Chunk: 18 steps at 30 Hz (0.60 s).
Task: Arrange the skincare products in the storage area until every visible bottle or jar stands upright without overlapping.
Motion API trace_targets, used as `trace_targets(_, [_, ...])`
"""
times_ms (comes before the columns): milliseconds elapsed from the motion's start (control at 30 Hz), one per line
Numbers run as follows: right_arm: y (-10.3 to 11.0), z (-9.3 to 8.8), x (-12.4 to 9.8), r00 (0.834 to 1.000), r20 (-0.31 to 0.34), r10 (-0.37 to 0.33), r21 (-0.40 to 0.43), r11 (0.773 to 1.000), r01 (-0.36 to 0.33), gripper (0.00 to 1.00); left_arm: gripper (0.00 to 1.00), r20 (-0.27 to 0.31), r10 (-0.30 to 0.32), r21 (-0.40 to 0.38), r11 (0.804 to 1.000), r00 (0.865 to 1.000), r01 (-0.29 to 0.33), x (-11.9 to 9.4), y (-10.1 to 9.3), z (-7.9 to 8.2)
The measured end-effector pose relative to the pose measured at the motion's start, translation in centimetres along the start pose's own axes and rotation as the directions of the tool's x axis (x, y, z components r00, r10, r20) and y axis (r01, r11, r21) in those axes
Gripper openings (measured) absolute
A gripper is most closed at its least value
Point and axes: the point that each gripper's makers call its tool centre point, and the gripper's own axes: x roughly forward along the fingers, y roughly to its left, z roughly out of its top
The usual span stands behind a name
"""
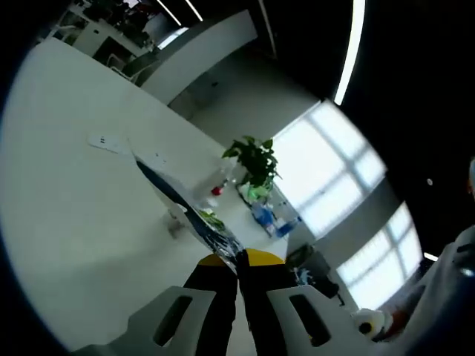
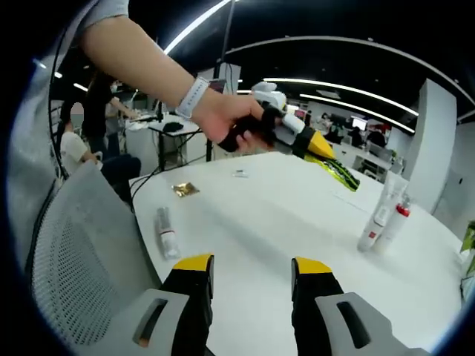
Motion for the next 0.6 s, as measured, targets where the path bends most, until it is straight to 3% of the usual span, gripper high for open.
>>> trace_targets(167, [-0.1, 0.1, -0.1, 1.0, 0.005, -0.006, 0.001, 1.0, 0.006, 0.4, 0.0, -0.036, 0.015, -0.033, 0.999, 0.999, -0.016, 1.9, 1.6, -0.3])
trace_targets(367, [-0.2, 0.1, -0.1, 1.0, 0.004, -0.012, -0.01, 1.0, 0.012, 0.38, 0.0, -0.034, 0.03, -0.055, 0.998, 0.999, -0.031, 3.4, 3.6, -0.2])
trace_targets(533, [-0.2, 0.0, 0.0, 1.0, -0.001, -0.012, 0.0, 1.0, 0.012, 0.38, 0.0, -0.054, 0.071, -0.113, 0.991, 0.996, -0.077, 4.6, 5.9, -0.5])
trace_targets(567, [-0.2, -0.1, 0.0, 1.0, -0.003, -0.011, 0.002, 1.0, 0.011, 0.38, 0.0, -0.072, 0.079, -0.154, 0.984, 0.994, -0.09, 4.9, 6.4, -1.0])
trace_targets(600, [-0.3, 0.1, -0.1, 1.0, 0.002, -0.017, -0.006, 1.0, 0.017, 0.36, 0.0, -0.095, 0.101, -0.141, 0.983, 0.99, -0.114, 5.2, 7.1, -1.4])
